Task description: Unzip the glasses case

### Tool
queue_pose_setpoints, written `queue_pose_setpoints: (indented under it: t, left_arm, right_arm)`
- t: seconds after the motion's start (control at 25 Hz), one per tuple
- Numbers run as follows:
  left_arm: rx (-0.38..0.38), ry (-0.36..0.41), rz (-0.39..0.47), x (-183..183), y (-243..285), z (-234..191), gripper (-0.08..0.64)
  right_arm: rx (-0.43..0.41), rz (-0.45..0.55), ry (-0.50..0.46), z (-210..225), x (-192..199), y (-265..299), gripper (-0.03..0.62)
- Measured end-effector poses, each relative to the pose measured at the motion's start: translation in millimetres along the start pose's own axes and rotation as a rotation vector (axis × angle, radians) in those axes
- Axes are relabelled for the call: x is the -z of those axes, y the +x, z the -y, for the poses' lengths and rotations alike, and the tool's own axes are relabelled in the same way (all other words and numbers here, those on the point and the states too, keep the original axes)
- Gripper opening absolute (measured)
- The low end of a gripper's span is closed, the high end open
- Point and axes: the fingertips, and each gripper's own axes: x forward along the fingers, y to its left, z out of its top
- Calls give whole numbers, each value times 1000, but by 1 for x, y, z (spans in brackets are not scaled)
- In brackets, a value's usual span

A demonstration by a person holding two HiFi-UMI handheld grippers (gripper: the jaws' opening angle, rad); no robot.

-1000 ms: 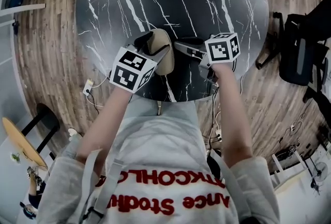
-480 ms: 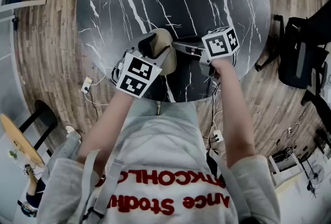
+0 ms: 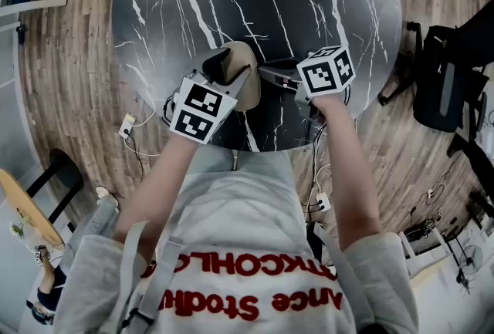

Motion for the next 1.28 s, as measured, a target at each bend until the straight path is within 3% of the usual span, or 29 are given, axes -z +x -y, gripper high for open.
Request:
queue_pose_setpoints:
  t: [0.2, 0.28, 0.32, 0.68, 1.28]
  left_arm:
    - [0, 3, 7, -3, -3, -1, 186]
    - [-16, 5, 19, -5, -5, -4, 23]
    - [-24, 8, 20, -6, -6, -4, 10]
    - [11, 1, -25, -5, -3, -5, 8]
    - [-12, -21, -2, -4, -3, -7, 6]
  right_arm:
    - [17, 79, 2, 0, -7, -4, 14]
    - [8, 109, 20, 0, -12, -7, 15]
    - [11, 101, 19, 1, -13, -6, 15]
    - [-22, 54, 10, -3, -13, -1, 24]
    - [63, -7, -65, -4, -6, 2, 12]
